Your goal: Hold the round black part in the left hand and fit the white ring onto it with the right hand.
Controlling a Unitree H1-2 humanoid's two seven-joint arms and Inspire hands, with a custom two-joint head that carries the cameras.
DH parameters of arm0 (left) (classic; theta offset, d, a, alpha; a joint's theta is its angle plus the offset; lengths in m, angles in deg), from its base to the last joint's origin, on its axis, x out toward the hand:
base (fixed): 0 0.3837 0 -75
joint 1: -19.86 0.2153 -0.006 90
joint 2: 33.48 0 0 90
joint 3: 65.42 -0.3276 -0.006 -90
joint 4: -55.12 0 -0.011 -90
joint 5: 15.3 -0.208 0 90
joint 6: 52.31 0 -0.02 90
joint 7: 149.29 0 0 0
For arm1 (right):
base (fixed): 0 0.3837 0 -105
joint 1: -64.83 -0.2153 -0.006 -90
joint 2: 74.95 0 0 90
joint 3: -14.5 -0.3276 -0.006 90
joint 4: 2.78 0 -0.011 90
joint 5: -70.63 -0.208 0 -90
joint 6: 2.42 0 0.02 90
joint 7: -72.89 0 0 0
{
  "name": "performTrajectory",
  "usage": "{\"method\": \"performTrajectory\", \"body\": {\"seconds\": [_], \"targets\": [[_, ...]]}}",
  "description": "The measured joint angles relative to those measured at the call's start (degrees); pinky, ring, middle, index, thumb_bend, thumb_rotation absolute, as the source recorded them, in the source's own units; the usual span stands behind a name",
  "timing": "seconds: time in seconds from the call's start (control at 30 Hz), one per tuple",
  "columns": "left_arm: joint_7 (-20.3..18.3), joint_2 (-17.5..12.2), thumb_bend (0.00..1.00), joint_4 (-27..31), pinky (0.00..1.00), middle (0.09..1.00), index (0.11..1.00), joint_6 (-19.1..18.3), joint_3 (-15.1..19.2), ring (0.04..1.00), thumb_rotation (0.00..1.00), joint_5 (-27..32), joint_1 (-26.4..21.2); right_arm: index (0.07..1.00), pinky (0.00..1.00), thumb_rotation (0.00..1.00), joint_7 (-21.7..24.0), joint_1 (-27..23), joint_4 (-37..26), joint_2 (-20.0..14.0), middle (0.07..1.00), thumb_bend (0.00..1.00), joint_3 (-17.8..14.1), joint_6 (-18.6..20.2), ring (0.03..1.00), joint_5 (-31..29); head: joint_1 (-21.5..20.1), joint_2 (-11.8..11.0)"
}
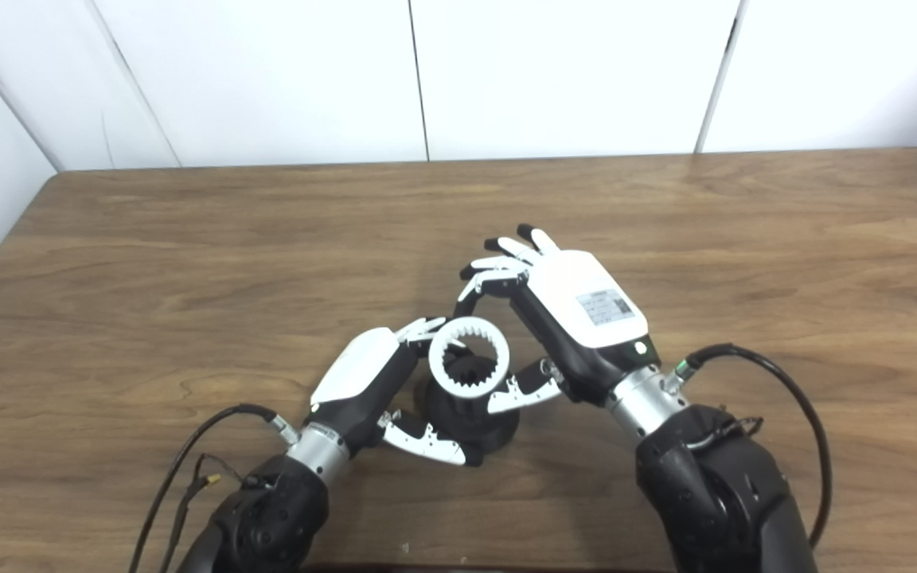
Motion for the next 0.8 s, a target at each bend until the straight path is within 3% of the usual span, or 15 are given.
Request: {"method": "performTrajectory", "body": {"seconds": [0.8], "targets": [[-1.13,0.02,0.88,0.59,0.92,0.922,0.635,-0.31,0.17,0.952,0.30,-0.09,0.00,0.481,0.98,0.16,-3.60,2.65,3.49,0.12,0.780,0.52,1.25,0.00,0.898,0.34,0.44,0.70]]}}
